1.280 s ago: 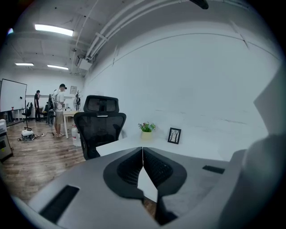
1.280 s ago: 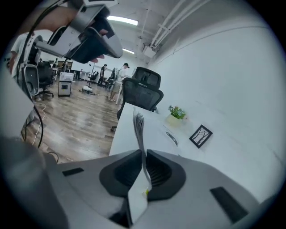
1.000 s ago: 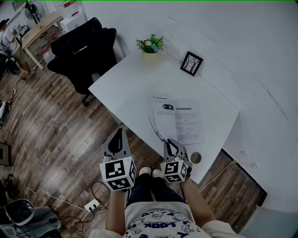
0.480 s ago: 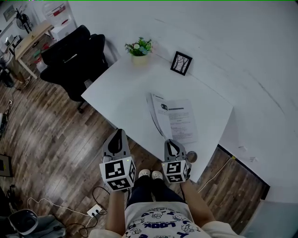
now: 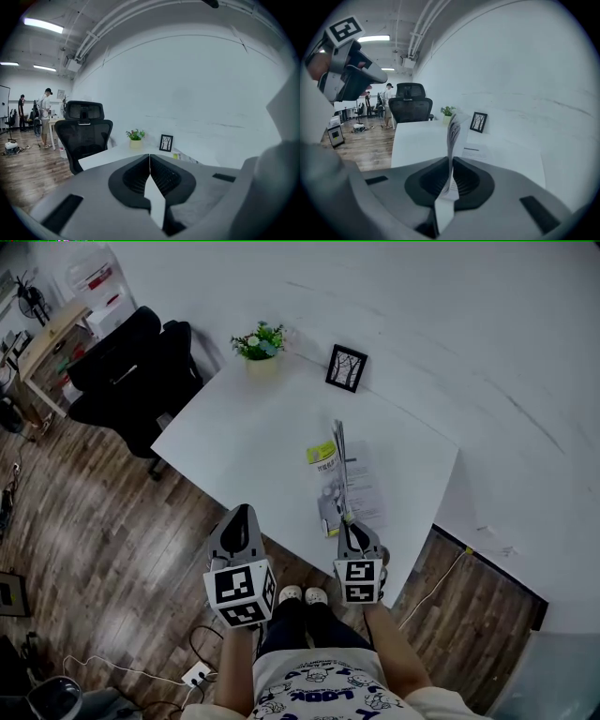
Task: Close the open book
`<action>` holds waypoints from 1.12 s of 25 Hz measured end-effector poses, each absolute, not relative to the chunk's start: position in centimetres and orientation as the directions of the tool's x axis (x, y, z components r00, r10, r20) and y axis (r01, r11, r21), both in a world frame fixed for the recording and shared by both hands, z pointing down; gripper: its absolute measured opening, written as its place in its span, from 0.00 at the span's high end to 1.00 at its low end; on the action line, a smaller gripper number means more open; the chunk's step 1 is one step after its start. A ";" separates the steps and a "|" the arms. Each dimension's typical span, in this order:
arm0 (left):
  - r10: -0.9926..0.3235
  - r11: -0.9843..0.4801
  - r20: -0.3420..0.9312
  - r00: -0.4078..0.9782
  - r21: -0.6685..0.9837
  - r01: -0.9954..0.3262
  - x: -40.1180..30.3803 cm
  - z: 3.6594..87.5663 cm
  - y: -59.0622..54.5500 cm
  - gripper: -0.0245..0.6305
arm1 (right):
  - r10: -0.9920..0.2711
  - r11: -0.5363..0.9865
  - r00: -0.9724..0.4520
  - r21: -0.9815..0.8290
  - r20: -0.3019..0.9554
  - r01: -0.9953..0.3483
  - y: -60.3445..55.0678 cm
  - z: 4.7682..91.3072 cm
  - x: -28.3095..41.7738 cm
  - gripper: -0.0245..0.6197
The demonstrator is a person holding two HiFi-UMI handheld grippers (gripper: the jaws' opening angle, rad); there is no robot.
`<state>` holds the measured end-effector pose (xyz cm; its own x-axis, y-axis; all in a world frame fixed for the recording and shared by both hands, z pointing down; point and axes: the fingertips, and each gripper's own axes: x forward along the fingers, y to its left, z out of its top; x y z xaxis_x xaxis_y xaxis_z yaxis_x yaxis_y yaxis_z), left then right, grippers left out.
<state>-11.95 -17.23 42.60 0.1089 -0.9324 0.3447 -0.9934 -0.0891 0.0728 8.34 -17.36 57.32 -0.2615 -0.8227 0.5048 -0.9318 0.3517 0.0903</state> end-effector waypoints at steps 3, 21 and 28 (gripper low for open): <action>-0.930 -0.098 0.348 0.117 0.072 -0.993 -11.3 42.7 -17.6 0.93 | -0.822 0.304 -0.243 0.037 0.514 -0.952 -17.8 58.0 9.6 0.90; -0.919 -0.118 0.371 0.133 0.065 -0.991 -10.1 43.4 -19.0 0.93 | -0.779 0.026 -0.162 -0.226 0.606 -0.974 -18.8 63.1 14.8 0.89; -0.917 -0.113 0.378 0.130 0.066 -0.991 -10.5 43.5 -19.2 0.93 | -0.751 -0.062 -0.161 -0.311 0.640 -0.948 -19.2 64.8 15.9 0.89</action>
